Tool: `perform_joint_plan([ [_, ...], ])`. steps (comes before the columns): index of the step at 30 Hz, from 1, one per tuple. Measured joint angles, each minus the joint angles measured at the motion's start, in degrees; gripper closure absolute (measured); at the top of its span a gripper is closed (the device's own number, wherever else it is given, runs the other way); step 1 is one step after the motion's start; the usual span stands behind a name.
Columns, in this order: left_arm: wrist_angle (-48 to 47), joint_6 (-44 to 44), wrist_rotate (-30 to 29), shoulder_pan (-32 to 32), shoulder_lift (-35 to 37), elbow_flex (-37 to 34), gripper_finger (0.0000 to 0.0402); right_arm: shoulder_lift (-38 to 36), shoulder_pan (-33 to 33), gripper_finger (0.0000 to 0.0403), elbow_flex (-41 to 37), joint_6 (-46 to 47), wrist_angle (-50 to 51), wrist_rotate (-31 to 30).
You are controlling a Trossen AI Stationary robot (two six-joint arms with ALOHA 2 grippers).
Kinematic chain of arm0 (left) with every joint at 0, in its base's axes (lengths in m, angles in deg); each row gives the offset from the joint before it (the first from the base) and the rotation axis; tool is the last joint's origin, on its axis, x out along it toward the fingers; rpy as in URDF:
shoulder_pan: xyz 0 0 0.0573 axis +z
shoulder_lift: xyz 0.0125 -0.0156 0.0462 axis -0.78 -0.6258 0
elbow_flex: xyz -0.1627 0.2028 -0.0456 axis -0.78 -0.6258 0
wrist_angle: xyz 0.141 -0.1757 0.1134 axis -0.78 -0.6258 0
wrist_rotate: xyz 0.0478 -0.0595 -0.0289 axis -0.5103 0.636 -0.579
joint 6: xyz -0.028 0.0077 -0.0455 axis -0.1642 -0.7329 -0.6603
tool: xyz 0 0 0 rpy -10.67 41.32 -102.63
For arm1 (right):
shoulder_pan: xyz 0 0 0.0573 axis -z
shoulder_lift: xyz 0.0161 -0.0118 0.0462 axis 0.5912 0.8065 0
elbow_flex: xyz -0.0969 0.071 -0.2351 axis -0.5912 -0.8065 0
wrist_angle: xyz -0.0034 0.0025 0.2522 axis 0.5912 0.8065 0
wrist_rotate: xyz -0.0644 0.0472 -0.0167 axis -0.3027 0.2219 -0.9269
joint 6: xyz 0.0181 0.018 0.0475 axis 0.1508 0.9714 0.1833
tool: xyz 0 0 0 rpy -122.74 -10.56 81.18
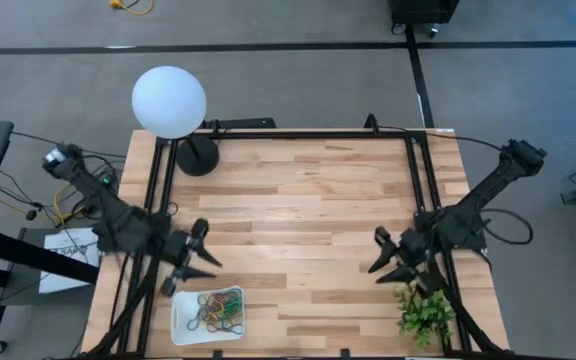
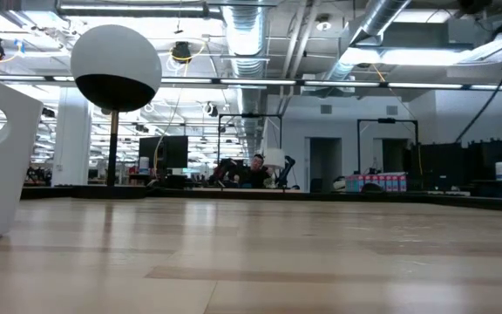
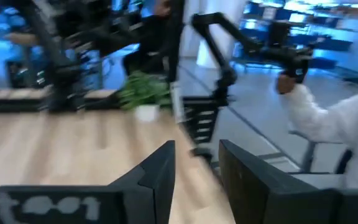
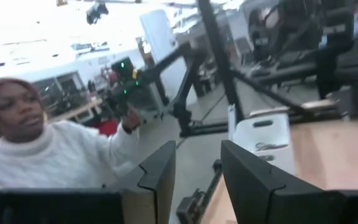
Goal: Pick and place items into bin
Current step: Return to Home Position
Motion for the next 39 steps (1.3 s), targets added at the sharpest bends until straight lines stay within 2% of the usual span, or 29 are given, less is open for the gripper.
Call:
perform_joint_plan([
  [2,-2.96,-1.06,3.96,6.51,3.36,-1.82,0.0288,-4.66,0.90,0.0280,-2.53,-1.01,0.29,-0.03],
  [5,-6.54,-2.45,4.53,13.17,8.26,-4.28,0.0288,-11.27,1.66,0.0280,-5.24,-3.82,1.22,0.40],
  [8,-10.25,-3.82,4.84,16.79,13.91,-5.19,0.0288,-19.40,1.71,0.0280,-7.76,-6.97,4.13,2.99],
  [17,-19.72,-0.80,5.76,16.90,31.03,-5.21,0.0288,-38.67,1.84,0.0280,-16.26,-8.52,9.81,1.29],
  [21,-25.93,-0.59,3.97,16.90,39.42,-5.24,0.0288,-45.96,1.84,0.0280,-18.01,-8.54,13.72,1.29],
  [24,-28.12,-0.09,3.64,16.89,44.39,-5.13,0.0288,-45.78,1.84,0.0280,-18.25,-8.61,14.28,1.68],
  [32,-26.58,4.02,6.45,16.94,44.23,-5.44,0.0288,-45.87,1.84,0.0280,-18.06,-11.51,13.66,1.39],
  [36,-13.14,6.02,11.14,16.92,44.06,-12.00,0.0288,-45.85,2.54,0.0280,-18.19,-11.69,14.88,0.89],
  [39,-8.68,4.36,13.54,16.92,44.09,-17.67,0.0288,-45.83,3.54,0.0280,-18.87,-11.58,13.87,-0.26],
])
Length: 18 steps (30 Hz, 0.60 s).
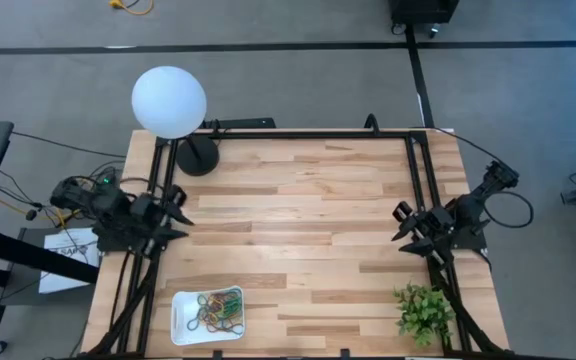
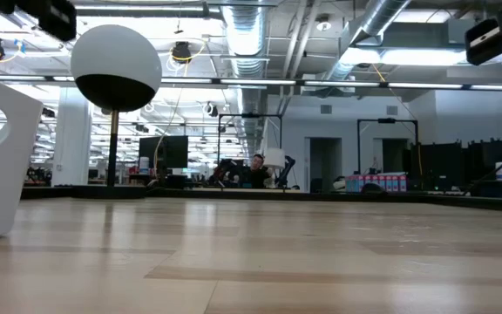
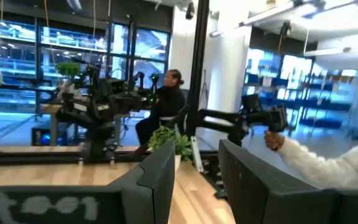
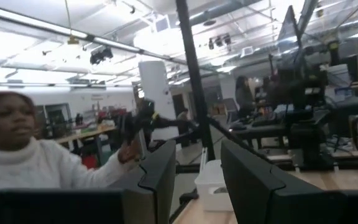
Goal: Pick and place items into bin
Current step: Return to Home Position
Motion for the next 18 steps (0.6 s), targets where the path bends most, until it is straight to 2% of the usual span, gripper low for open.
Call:
perform_joint_plan([
  [4,5.50,-2.52,-1.09,0.02,0.03,-5.73,0.0288,0.01,0.64,0.0280,-0.08,0.78,-0.54,0.01],
  [8,10.43,-2.51,-0.96,0.02,0.13,-8.24,0.0288,0.00,0.55,0.0280,-0.10,0.22,-0.57,0.02],
  [18,10.75,-6.09,-1.39,0.02,-0.07,-11.87,0.0288,0.00,0.55,0.0280,-0.17,-2.93,2.59,0.03],
])
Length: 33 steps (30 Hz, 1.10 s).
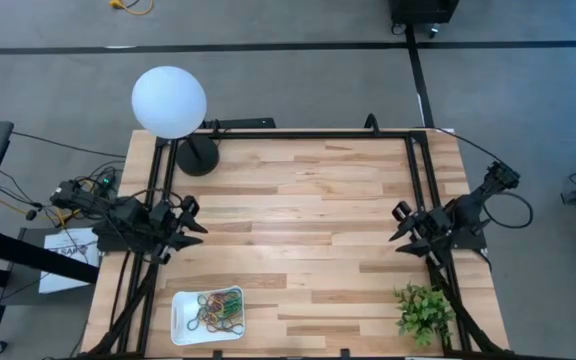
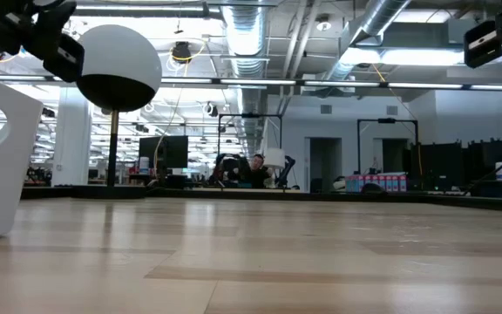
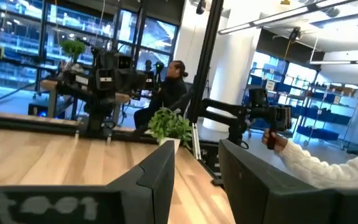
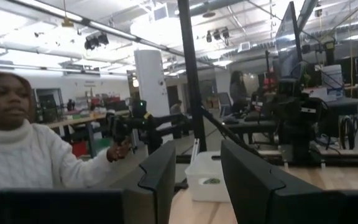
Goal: Pick and place items into bin
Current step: Return to Home Position
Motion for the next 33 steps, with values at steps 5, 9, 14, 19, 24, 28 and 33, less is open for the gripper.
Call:
perform_joint_plan([
  [5,-1.40,0.78,-0.51,0.00,0.07,-0.02,0.0288,0.04,0.00,0.0280,-0.02,0.00,1.79,0.01],
  [9,-6.56,2.90,-2.21,0.00,0.07,-0.04,0.0288,0.15,0.00,0.0280,-0.02,0.00,2.09,0.01],
  [14,-10.88,1.08,-4.36,0.00,-0.22,0.16,0.0288,0.15,0.00,0.0280,-0.04,0.02,2.11,0.03],
  [19,-11.37,2.05,-4.36,0.00,-0.47,0.26,0.0288,0.15,0.00,0.0280,-0.04,0.02,2.09,0.03],
  [24,-11.58,0.97,-4.38,0.00,-0.47,0.28,0.0288,0.15,0.00,0.0280,-0.07,0.02,2.08,0.03],
  [28,-11.72,1.43,-4.38,0.00,-0.47,0.31,0.0288,0.15,0.00,0.0280,-0.07,0.02,2.07,0.03],
  [33,-11.76,0.70,-4.38,0.00,-0.47,0.33,0.0288,0.15,0.00,0.0280,-0.09,0.02,2.09,0.03],
])
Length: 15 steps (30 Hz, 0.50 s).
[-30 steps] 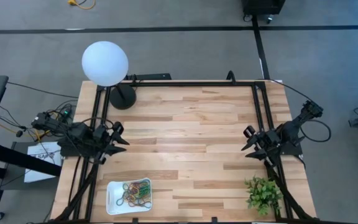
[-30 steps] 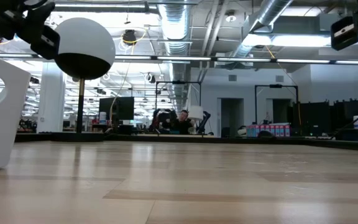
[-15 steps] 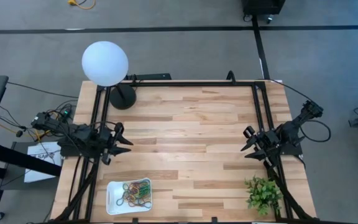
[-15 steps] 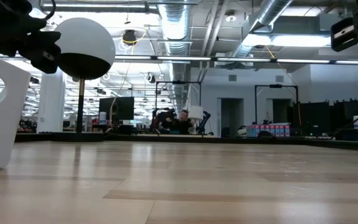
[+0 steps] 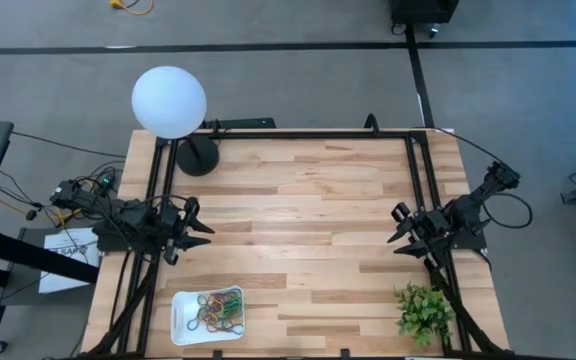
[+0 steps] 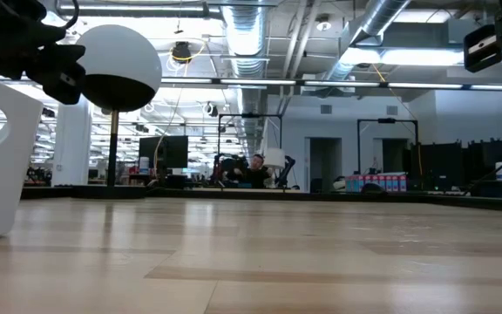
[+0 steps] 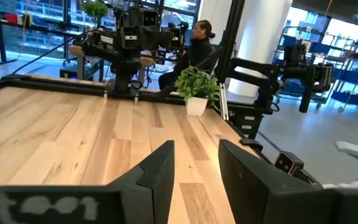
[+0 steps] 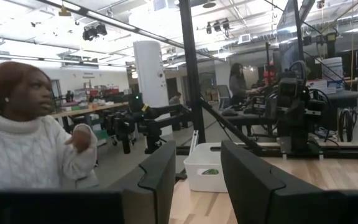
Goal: Pick and place items into bin
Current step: Return to Home Position
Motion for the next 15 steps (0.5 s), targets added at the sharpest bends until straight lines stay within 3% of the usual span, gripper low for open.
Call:
perform_joint_plan([
  [15,-0.11,0.23,-0.09,0.00,0.00,0.02,0.0288,0.00,0.00,0.0280,-0.02,0.02,-0.02,0.02],
])
